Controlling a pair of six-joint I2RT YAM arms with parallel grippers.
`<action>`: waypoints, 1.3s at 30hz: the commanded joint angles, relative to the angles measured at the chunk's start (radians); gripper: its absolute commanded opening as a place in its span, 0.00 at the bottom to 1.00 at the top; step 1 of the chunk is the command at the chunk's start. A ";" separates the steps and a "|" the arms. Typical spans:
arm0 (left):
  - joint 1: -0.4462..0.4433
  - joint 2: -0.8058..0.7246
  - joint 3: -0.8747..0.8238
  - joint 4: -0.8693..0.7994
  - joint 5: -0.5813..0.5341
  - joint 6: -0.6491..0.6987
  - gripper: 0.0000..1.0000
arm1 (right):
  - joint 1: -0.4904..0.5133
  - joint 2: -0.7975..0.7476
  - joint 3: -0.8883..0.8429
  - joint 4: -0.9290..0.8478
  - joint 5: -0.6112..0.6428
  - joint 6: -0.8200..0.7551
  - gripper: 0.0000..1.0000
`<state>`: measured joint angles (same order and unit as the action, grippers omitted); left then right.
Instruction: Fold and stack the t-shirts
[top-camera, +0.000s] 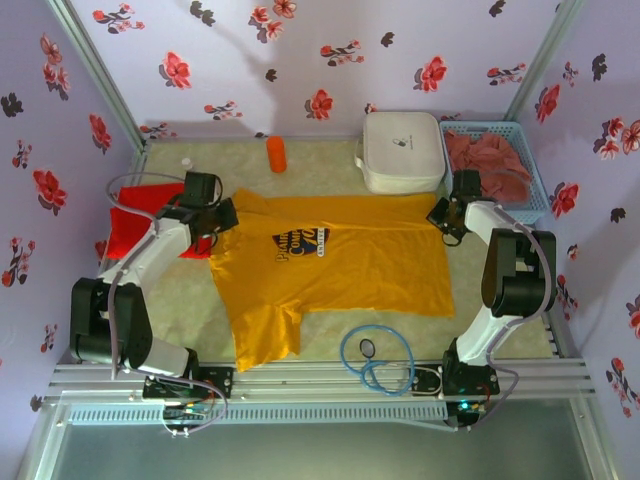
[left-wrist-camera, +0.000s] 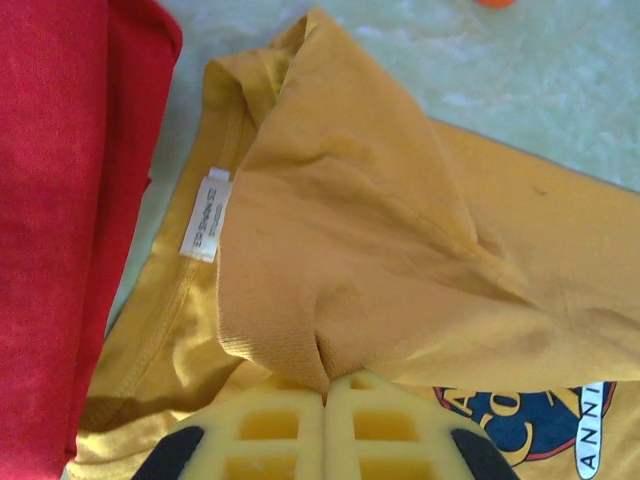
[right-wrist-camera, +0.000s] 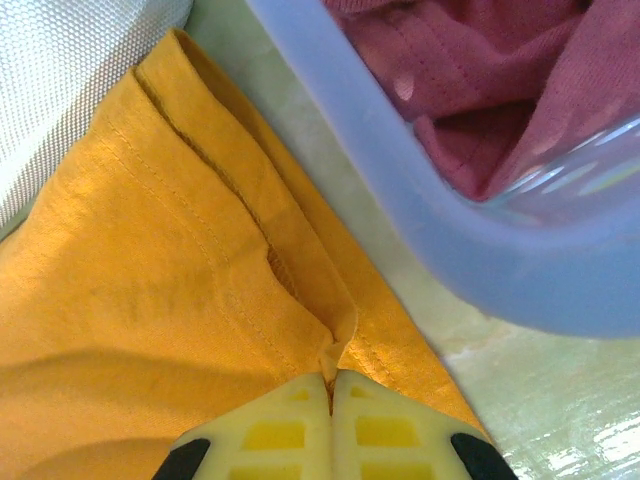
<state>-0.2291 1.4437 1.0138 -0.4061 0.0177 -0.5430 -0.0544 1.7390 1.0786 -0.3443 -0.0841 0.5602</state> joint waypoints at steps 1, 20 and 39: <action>-0.004 -0.038 -0.031 -0.033 -0.024 -0.044 0.01 | -0.007 -0.027 -0.008 -0.038 0.030 0.002 0.00; 0.006 -0.050 0.039 -0.272 -0.141 0.027 0.51 | 0.002 -0.116 0.031 -0.131 0.088 -0.063 0.37; 0.109 0.487 0.563 -0.096 0.082 0.210 0.46 | 0.072 0.102 0.205 0.053 -0.082 0.001 0.48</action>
<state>-0.1436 1.8881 1.5169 -0.5320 0.0536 -0.3553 0.0032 1.7947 1.2366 -0.3145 -0.1425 0.5423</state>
